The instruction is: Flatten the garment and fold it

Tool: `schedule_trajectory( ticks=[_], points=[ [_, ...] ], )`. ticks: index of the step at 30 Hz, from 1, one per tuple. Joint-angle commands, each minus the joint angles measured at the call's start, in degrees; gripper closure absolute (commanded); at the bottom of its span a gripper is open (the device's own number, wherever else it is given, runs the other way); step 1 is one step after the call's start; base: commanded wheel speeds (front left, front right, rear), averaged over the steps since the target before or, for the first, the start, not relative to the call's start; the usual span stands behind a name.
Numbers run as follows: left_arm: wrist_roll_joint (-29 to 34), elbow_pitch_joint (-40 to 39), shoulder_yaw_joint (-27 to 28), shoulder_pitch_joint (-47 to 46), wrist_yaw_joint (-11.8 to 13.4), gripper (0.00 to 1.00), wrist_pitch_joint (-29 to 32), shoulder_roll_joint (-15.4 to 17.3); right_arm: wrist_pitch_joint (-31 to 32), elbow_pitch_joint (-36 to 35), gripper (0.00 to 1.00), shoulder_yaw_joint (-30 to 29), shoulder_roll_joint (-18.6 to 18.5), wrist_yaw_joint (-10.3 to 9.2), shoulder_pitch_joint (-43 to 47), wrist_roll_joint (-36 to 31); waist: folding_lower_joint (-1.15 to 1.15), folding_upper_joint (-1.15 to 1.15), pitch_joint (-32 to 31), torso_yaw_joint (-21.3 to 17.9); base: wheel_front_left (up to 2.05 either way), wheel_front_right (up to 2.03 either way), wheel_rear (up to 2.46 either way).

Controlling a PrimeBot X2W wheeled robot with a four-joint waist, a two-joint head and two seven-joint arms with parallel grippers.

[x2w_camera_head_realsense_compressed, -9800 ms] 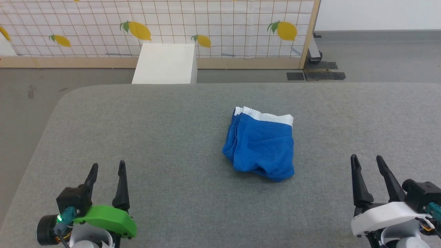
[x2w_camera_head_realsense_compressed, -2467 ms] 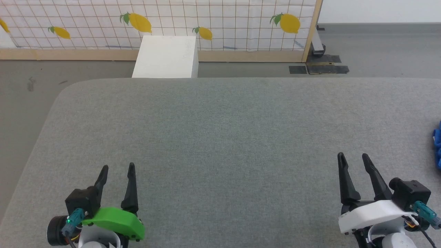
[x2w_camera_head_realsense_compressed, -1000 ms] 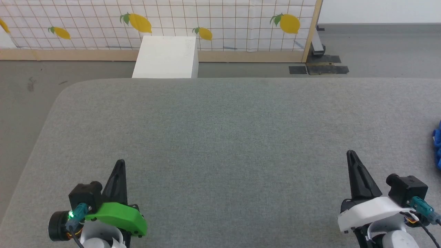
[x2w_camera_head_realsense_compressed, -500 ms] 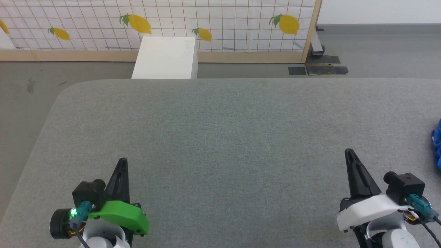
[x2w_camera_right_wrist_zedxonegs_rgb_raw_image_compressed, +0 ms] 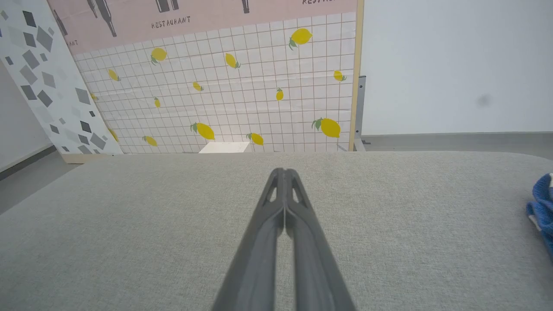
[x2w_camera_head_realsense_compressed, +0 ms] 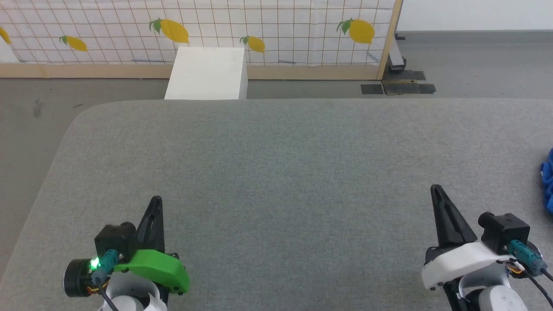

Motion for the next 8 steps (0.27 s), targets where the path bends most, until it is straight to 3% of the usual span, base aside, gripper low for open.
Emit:
schedule_trajectory(
  ticks=[1,8],
  points=[
    [0.74,-0.33,0.43,0.79,-0.33,1.00,0.27,-0.43,0.30,-0.53,1.00,0.16,0.05,-0.03,0.91,-0.79,0.00,0.00,-0.01,-0.01,0.00,0.00,0.00],
    [2.03,-0.88,1.02,0.92,-0.58,1.00,1.01,-1.09,1.03,-1.24,1.00,0.28,0.06,-0.04,1.03,-1.63,0.00,0.00,-0.08,-0.07,0.00,0.00,0.00]
  ],
)
